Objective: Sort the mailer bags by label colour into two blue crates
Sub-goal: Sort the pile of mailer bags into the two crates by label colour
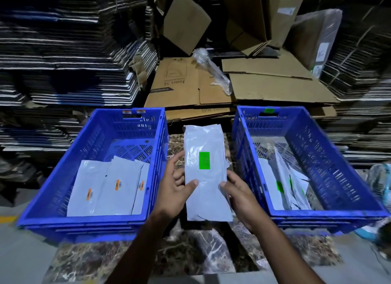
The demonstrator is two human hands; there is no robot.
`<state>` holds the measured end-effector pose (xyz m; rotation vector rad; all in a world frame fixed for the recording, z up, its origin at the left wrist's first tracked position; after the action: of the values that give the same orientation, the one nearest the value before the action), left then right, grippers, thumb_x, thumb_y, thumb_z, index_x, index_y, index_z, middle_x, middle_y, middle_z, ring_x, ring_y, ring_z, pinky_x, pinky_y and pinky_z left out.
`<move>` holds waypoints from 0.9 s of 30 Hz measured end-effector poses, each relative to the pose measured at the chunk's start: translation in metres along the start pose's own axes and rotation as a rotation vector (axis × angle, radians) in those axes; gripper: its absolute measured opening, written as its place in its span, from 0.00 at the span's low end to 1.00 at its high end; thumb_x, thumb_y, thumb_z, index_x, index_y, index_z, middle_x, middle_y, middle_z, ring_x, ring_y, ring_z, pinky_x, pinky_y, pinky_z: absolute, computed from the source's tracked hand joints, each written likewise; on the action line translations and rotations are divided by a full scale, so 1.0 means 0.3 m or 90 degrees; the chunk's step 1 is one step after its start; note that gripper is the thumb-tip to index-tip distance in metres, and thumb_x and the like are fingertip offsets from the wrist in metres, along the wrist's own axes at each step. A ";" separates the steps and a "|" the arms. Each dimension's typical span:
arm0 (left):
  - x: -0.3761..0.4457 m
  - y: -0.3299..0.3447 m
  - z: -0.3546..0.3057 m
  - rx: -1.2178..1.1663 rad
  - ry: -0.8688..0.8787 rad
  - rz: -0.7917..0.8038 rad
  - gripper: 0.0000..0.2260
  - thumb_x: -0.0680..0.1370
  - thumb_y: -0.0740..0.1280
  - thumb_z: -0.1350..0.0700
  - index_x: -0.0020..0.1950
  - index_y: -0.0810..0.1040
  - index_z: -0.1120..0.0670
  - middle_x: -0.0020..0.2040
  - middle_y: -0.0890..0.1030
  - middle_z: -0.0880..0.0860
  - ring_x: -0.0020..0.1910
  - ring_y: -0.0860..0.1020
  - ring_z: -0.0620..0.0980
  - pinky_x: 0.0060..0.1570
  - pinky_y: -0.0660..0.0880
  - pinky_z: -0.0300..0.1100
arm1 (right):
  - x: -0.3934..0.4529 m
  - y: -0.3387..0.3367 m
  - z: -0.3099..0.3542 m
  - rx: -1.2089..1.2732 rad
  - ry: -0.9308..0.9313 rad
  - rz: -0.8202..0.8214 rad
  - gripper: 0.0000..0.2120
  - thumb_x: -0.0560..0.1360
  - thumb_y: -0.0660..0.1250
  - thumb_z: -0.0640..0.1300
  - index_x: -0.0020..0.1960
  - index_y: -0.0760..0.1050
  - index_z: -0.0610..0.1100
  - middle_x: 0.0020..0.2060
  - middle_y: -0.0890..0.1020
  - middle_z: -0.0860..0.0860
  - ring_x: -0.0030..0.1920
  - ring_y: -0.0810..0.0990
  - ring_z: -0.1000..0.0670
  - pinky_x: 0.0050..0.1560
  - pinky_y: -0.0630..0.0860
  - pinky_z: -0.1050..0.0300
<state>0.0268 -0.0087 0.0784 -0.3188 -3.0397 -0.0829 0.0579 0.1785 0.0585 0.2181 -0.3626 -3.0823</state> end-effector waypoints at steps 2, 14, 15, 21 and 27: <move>-0.009 0.005 -0.005 -0.010 0.022 -0.018 0.29 0.76 0.68 0.69 0.71 0.66 0.47 0.59 0.82 0.51 0.58 0.81 0.52 0.55 0.80 0.49 | -0.028 0.002 0.026 -0.052 -0.055 -0.015 0.18 0.81 0.63 0.37 0.69 0.70 0.48 0.61 0.81 0.50 0.60 0.81 0.47 0.55 0.80 0.50; 0.020 0.128 0.023 0.063 0.041 -0.013 0.28 0.77 0.70 0.63 0.73 0.64 0.45 0.60 0.80 0.46 0.55 0.82 0.46 0.50 0.80 0.43 | -0.057 -0.103 0.067 -0.343 -0.233 -0.046 0.31 0.77 0.72 0.40 0.74 0.64 0.58 0.72 0.68 0.62 0.73 0.66 0.58 0.68 0.70 0.56; 0.033 0.153 0.036 0.081 0.033 -0.013 0.28 0.78 0.69 0.61 0.74 0.62 0.45 0.60 0.80 0.46 0.53 0.81 0.44 0.48 0.79 0.38 | -0.058 -0.139 0.078 -0.380 -0.249 -0.059 0.27 0.77 0.72 0.41 0.72 0.69 0.56 0.70 0.72 0.61 0.71 0.68 0.59 0.68 0.70 0.57; 0.132 0.309 0.142 0.285 0.050 0.087 0.23 0.80 0.66 0.56 0.72 0.63 0.46 0.65 0.75 0.46 0.56 0.78 0.43 0.51 0.75 0.36 | -0.054 -0.498 0.173 -0.541 -0.210 -0.250 0.26 0.72 0.74 0.37 0.68 0.75 0.48 0.62 0.77 0.57 0.62 0.75 0.59 0.55 0.69 0.71; 0.188 0.489 0.214 0.520 0.094 0.241 0.28 0.79 0.67 0.50 0.76 0.62 0.50 0.72 0.70 0.51 0.65 0.74 0.51 0.63 0.72 0.47 | -0.034 -0.925 0.149 -0.504 0.097 -0.354 0.23 0.73 0.74 0.40 0.66 0.75 0.46 0.64 0.78 0.47 0.62 0.78 0.46 0.61 0.76 0.47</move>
<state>-0.0025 0.1502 0.0262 -0.7365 -2.5231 1.0540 0.0577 0.4590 0.0381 0.5851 1.0749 -3.3606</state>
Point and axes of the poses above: each hand's wrist, its own x-axis towards the middle knuckle, its own y-axis out of the palm, z = x × y, the point moved 1 cm from there along x, towards the middle knuckle
